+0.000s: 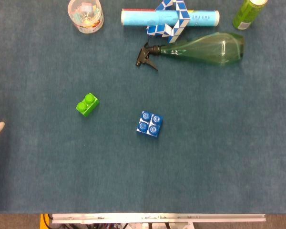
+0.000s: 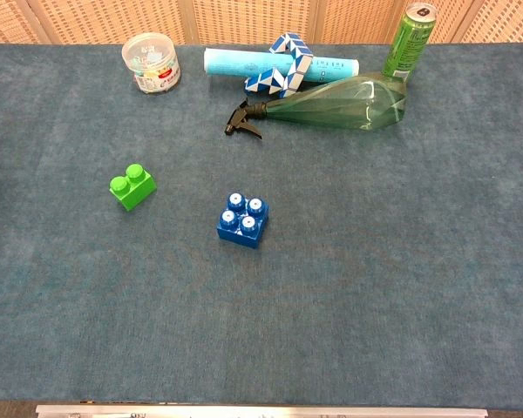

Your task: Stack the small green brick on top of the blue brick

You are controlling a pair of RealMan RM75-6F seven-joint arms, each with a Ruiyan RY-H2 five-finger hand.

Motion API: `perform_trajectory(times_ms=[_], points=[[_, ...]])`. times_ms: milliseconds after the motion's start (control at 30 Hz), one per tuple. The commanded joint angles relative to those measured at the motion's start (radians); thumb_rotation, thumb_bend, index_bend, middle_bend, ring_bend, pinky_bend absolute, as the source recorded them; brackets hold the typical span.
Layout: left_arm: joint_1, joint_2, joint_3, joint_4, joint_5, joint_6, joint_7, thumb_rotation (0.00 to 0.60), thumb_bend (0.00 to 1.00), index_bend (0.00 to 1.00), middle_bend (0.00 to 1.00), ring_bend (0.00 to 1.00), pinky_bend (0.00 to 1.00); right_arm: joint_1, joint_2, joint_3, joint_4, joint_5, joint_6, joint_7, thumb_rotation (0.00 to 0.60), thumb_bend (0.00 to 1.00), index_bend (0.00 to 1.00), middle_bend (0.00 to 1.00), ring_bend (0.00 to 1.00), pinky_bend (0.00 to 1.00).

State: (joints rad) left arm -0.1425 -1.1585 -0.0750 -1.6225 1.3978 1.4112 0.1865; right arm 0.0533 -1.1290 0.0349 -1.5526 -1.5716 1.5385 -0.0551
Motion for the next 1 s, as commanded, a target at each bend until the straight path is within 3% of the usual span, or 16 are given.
perform_trajectory(times_ms=[33, 367, 533, 800, 1000], points=[[-0.006, -0.008, -0.006, 0.002, -0.009, -0.005, 0.005, 0.6, 0.0, 0.4, 0.32, 0.2, 0.32, 0.0, 0.0, 0.0, 0.001, 0.002, -0.003, -0.002, 0.6, 0.12, 0.06, 0.09, 0.06, 0.25], [-0.014, -0.02, -0.004, 0.005, 0.008, -0.006, -0.034, 0.6, 0.0, 0.38, 0.32, 0.19, 0.32, -0.006, 0.016, 0.008, -0.01, 0.009, 0.009, 0.026, 0.6, 0.12, 0.06, 0.09, 0.06, 0.25], [-0.026, -0.032, 0.005, -0.01, 0.07, 0.0, -0.11, 0.6, 0.0, 0.32, 0.24, 0.05, 0.21, -0.027, 0.027, 0.017, -0.009, 0.012, 0.05, 0.061, 0.6, 0.12, 0.06, 0.09, 0.06, 0.25], [-0.125, 0.023, 0.029, -0.12, 0.131, -0.162, -0.216, 0.6, 0.0, 0.19, 0.1, 0.0, 0.1, -0.045, 0.038, 0.023, -0.002, 0.007, 0.087, 0.106, 0.6, 0.12, 0.06, 0.09, 0.06, 0.25], [-0.194, -0.019, 0.016, -0.11, 0.109, -0.252, -0.146, 0.6, 0.0, 0.09, 0.03, 0.0, 0.08, -0.045, 0.044, 0.022, 0.002, 0.004, 0.081, 0.123, 0.6, 0.12, 0.06, 0.09, 0.06, 0.25]])
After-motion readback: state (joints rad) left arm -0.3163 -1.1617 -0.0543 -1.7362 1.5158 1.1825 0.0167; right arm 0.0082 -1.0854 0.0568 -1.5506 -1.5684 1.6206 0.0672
